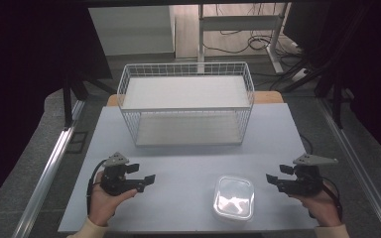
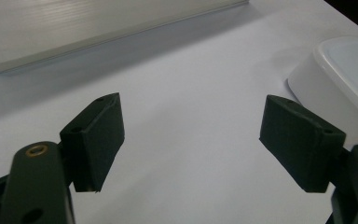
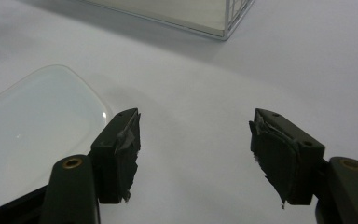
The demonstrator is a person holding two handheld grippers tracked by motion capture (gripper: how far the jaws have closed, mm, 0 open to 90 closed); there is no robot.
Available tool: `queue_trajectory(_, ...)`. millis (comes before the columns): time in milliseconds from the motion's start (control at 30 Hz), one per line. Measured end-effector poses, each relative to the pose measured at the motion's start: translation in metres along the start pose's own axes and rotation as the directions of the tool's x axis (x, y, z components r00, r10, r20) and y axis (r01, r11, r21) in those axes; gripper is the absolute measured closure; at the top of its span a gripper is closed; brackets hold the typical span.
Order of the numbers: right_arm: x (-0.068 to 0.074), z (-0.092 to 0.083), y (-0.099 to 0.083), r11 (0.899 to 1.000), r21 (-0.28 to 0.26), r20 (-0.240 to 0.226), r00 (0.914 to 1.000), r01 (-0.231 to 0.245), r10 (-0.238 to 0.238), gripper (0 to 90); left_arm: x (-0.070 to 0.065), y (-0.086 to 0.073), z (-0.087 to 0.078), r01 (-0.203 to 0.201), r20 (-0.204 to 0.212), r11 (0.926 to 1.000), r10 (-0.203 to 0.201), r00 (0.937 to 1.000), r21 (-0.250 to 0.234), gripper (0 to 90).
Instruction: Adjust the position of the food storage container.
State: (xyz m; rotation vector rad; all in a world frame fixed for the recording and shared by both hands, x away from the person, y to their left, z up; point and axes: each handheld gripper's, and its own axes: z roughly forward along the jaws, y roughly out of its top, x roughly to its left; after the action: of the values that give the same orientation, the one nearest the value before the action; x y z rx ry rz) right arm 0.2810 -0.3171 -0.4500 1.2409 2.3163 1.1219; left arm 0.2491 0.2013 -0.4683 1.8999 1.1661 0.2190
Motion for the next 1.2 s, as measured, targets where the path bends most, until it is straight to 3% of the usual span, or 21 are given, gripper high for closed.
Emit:
queue_trajectory(200,0.000,0.000,0.001,1.000,0.010,-0.005,1.0000,-0.003,0.003,35.6,0.000,-0.001,-0.001,-0.001,-0.005,1.0000,0.001,1.0000,0.002,21.4)
queue_trajectory(733,0.009,-0.001,-0.005,0.990,0.135,-0.031,0.9991,0.033,-0.029,41.7,0.000,-0.001,0.002,-0.006,0.001,0.9999,0.006,1.0000,0.014,21.2)
queue_trajectory(933,0.018,0.001,-0.008,0.979,0.196,-0.056,0.9971,0.062,-0.052,48.9,0.001,0.000,0.001,-0.004,0.003,0.9999,0.004,1.0000,0.012,21.1)
queue_trajectory(1033,0.027,0.003,-0.016,0.965,0.247,-0.077,0.9945,0.088,-0.071,54.1,0.001,0.000,0.002,-0.006,0.006,0.9998,0.006,1.0000,0.018,21.1)
queue_trajectory(1133,0.032,0.004,-0.022,0.959,0.265,-0.088,0.9931,0.098,-0.077,58.4,0.000,0.000,0.003,-0.010,0.008,0.9997,0.009,0.9999,0.022,21.1)
queue_trajectory(1167,0.038,0.008,-0.029,0.949,0.295,-0.106,0.9905,0.116,-0.088,63.6,0.000,0.000,0.003,-0.010,0.009,0.9997,0.010,0.9999,0.023,21.2)
queue_trajectory(1200,0.038,0.008,-0.029,0.949,0.295,-0.106,0.9905,0.116,-0.088,63.6,0.000,-0.001,0.004,-0.010,0.010,0.9997,0.010,0.9999,0.023,21.1)
